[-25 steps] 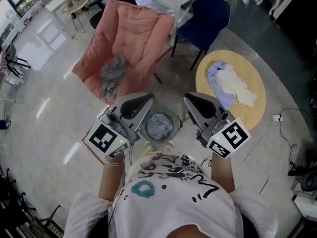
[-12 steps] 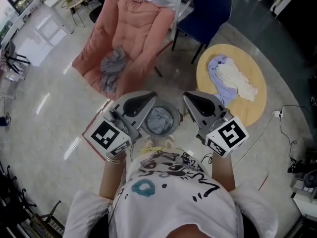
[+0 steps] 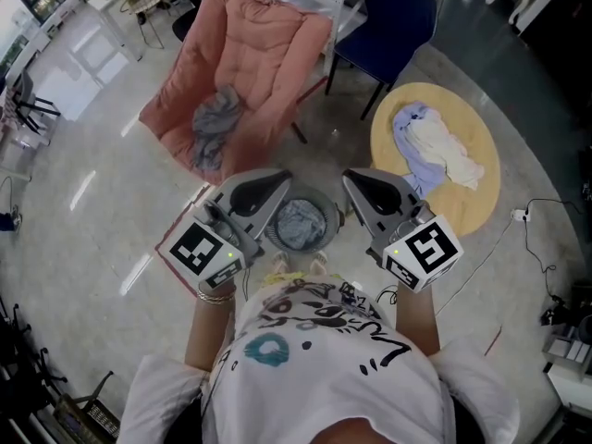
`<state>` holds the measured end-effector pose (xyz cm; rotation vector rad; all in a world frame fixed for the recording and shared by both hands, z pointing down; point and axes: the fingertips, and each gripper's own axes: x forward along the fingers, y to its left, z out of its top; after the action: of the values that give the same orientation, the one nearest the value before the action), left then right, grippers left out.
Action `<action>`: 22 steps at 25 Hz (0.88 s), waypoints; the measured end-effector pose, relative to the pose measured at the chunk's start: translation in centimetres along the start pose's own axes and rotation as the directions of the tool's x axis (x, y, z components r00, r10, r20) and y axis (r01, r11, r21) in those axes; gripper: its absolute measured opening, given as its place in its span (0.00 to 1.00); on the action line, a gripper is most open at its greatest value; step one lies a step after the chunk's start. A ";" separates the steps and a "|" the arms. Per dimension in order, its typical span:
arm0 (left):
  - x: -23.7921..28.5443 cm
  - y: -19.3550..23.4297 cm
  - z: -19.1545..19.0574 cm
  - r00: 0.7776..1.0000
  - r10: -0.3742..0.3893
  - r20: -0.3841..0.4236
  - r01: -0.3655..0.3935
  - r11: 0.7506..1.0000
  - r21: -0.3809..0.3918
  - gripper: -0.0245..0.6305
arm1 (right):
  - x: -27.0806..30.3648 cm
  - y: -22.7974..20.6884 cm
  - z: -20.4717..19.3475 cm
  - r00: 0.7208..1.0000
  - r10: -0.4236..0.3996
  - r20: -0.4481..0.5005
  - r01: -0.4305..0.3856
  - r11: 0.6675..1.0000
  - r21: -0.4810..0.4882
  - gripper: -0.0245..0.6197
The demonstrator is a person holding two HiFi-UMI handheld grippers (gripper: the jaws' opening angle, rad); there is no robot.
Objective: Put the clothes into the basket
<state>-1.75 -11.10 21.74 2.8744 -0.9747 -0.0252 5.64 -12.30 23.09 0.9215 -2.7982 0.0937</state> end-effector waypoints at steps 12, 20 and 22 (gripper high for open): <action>0.2 0.7 0.0 1.000 0.000 -0.004 0.000 1.000 -0.008 0.06 | 0.8 0.3 0.0 0.999 0.033 -0.010 -0.033 0.999 0.013 0.08; 0.3 1.2 -0.2 1.000 0.002 -0.003 -0.002 1.000 -0.010 0.06 | 1.0 -0.1 -0.3 1.000 0.025 -0.007 -0.025 0.999 0.021 0.08; 0.6 1.4 -0.3 1.000 0.002 -0.002 -0.002 1.000 -0.009 0.06 | 1.1 -0.5 -0.3 1.000 0.023 -0.005 -0.023 0.999 0.023 0.08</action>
<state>-2.13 -12.55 22.17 2.8652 -0.9740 -0.0257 5.12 -13.26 23.64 0.8929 -2.8087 0.1316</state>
